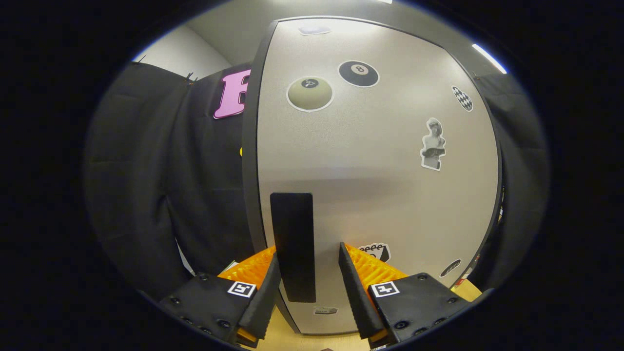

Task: Open the shoe cabinet door, grab the shoes and put them into the shoe cabinet, then close the shoe cabinet door.

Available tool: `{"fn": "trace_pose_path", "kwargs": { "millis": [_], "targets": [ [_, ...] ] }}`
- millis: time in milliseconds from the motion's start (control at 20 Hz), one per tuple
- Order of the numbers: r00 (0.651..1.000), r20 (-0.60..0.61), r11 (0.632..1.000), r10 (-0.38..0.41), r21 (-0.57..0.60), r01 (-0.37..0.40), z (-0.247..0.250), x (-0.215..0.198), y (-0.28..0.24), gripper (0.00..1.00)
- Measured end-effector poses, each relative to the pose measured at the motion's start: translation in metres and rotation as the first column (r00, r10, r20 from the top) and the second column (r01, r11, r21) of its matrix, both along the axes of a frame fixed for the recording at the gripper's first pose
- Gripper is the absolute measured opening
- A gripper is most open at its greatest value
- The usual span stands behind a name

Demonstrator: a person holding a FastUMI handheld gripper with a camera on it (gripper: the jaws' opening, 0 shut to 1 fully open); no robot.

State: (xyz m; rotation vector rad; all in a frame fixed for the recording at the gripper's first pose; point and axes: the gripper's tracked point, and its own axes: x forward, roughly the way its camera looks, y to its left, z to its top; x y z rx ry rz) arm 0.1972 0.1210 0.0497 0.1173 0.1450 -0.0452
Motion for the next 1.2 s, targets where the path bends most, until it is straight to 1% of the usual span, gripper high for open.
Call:
{"fn": "trace_pose_path", "kwargs": {
  "millis": [50, 150, 200, 300, 350, 400, 450, 600, 850, 1100, 1200],
  "targets": [
    [1.000, -0.012, 1.000, 0.008, 0.005, -0.008, -0.002, 0.000, 0.004, 0.51],
    [1.000, -0.025, 1.000, -0.010, 0.006, 0.010, -0.002, -0.001, 0.005, 0.37],
    [1.000, -0.029, 1.000, -0.011, 0.009, 0.011, -0.003, -0.002, 0.004, 0.37],
    [0.999, -0.036, 1.000, -0.005, 0.022, 0.006, -0.003, -0.002, 0.005, 0.33],
    [0.999, -0.033, 1.000, 0.000, 0.020, 0.001, -0.002, -0.003, 0.005, 0.29],
    [1.000, -0.031, 1.000, 0.006, 0.016, -0.005, -0.002, -0.003, 0.006, 0.28],
    [0.999, -0.024, 1.000, 0.021, 0.004, -0.021, -0.001, -0.002, 0.006, 0.23],
    [0.998, -0.027, 0.998, 0.057, 0.004, -0.057, -0.002, -0.005, 0.007, 0.13],
    [0.996, -0.035, 0.997, 0.083, 0.010, -0.082, -0.001, -0.020, 0.008, 0.12],
    [0.989, -0.027, 0.989, 0.148, 0.009, -0.147, 0.003, -0.046, 0.009, 0.12],
    [0.984, -0.016, 0.984, 0.176, 0.008, -0.176, 0.001, -0.048, 0.006, 0.12]
  ]
}}
